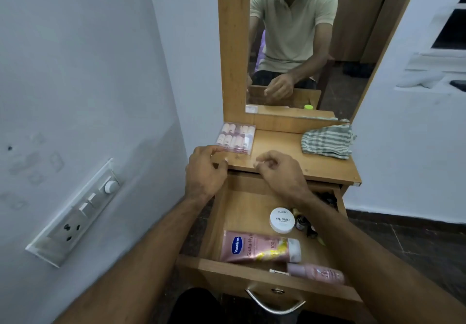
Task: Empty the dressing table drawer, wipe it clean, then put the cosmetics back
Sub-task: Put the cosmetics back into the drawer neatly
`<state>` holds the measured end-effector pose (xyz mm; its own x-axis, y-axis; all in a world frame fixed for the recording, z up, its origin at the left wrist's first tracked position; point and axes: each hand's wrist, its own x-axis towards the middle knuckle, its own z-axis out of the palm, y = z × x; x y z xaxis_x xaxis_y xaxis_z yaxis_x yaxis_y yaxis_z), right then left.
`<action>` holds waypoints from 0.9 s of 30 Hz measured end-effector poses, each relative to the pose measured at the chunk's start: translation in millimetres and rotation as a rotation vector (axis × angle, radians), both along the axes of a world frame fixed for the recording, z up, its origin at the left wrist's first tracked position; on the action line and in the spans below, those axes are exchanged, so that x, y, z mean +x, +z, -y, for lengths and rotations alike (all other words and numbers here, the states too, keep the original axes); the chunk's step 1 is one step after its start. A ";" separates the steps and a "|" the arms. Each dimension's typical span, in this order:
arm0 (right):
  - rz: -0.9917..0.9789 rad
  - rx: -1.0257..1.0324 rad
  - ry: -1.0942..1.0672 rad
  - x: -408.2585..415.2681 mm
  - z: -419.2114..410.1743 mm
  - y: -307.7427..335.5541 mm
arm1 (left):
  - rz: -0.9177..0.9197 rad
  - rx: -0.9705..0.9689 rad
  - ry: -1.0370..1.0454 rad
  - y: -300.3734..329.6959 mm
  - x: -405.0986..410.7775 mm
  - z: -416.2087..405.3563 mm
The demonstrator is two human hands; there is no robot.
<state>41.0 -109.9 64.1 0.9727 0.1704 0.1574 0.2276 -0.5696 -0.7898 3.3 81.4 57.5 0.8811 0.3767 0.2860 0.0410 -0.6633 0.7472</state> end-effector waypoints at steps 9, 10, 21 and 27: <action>-0.291 -0.094 0.029 49.5 -44.5 7.9 | -0.311 -0.126 -0.088 14.8 37.4 -8.8; -0.297 -0.138 0.022 49.4 -46.6 6.2 | -0.311 -0.135 -0.110 13.9 38.4 -8.9; -0.224 0.059 -0.068 24.5 -44.8 0.2 | -0.167 -0.290 0.208 -2.0 36.3 -16.5; -0.058 0.086 -0.157 -9.9 -47.2 -7.4 | -0.181 -0.822 0.183 -8.3 16.5 -16.5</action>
<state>31.2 -62.7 56.7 0.9942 0.0041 0.1076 0.0938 -0.5240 -0.8465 19.7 97.8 49.2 0.7919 0.5434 -0.2785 0.2592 0.1139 0.9591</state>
